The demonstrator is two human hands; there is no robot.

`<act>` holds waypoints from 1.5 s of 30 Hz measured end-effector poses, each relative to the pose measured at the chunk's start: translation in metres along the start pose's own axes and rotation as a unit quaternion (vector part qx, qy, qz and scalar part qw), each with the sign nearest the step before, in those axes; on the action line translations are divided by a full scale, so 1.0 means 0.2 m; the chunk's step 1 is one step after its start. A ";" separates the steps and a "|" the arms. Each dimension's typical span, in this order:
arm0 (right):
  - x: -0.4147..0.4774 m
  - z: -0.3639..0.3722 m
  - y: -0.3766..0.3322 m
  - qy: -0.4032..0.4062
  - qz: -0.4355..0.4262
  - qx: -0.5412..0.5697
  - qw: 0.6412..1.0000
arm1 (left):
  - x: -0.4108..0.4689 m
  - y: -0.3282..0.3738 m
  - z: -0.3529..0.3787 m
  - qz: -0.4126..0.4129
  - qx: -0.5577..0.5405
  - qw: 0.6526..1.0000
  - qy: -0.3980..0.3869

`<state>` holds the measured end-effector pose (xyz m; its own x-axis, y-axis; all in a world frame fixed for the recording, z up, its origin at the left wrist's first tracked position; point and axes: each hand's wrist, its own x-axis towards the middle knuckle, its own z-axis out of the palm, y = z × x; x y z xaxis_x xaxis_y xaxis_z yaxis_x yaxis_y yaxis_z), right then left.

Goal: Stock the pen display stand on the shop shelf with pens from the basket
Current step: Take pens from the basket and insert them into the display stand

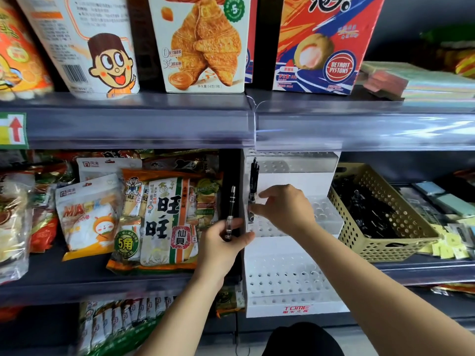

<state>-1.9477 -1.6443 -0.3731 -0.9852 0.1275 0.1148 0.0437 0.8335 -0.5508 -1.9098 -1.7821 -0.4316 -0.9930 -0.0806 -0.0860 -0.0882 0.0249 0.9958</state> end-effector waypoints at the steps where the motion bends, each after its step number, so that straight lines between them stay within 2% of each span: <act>1: -0.01 -0.02 0.02 0.009 -0.001 0.019 1.000 | 0.00 0.00 0.00 0.002 -0.001 1.000 0.000; 4: -0.04 -0.11 0.11 0.074 -0.010 0.069 0.995 | 0.00 0.00 0.00 0.017 0.004 1.000 -0.004; 6: -0.03 -0.15 0.22 0.146 -0.008 0.054 0.988 | -0.01 0.01 0.01 0.027 0.010 1.000 -0.005; 8: -0.04 -0.20 0.32 0.181 0.035 0.020 0.983 | -0.02 0.01 0.02 0.035 0.015 0.999 -0.007; 11: -0.09 -0.23 0.40 0.135 0.117 0.050 0.983 | -0.02 0.00 0.03 0.050 0.016 0.999 -0.005; 14: -0.12 -0.19 0.43 0.054 0.168 0.168 0.970 | -0.03 0.00 0.04 0.056 0.013 0.998 -0.004; 16: -0.14 -0.16 0.43 0.041 0.174 0.213 0.961 | -0.03 -0.01 0.04 0.054 0.013 0.998 0.002; 26: -0.16 -0.05 0.44 0.034 0.130 0.258 0.957 | -0.01 -0.03 -0.03 0.041 0.020 0.999 0.031; 31: -0.15 -0.04 0.46 0.028 0.158 0.245 0.956 | -0.01 -0.01 -0.04 0.036 0.030 0.998 0.033; 33: -0.17 -0.06 0.43 0.074 0.139 0.176 0.972 | 0.00 0.00 -0.04 0.035 0.023 0.998 0.039; 34: -0.18 -0.08 0.40 0.123 0.119 0.135 0.976 | 0.00 0.00 -0.05 0.035 0.019 0.998 0.040; 36: -0.21 -0.12 0.29 0.213 0.057 0.082 0.972 | 0.01 -0.01 -0.05 0.037 0.024 0.998 0.039; 37: -0.20 -0.13 0.23 0.224 0.025 0.076 0.971 | 0.01 -0.01 -0.05 0.037 0.026 0.998 0.038; 41: -0.12 -0.09 -0.02 0.140 -0.054 0.078 0.985 | -0.01 0.01 -0.04 0.033 -0.004 0.998 0.045; 45: -0.03 -0.01 -0.19 0.117 -0.052 0.092 0.988 | -0.03 0.05 -0.03 0.022 -0.018 0.998 0.059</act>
<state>-1.9430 -1.6754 -0.3519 -0.9167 0.1841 0.3547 -0.1082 0.7401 -0.6638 -1.9041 -1.7871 -0.4218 -0.9795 -0.1975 -0.0404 -0.0402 -0.0053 0.9992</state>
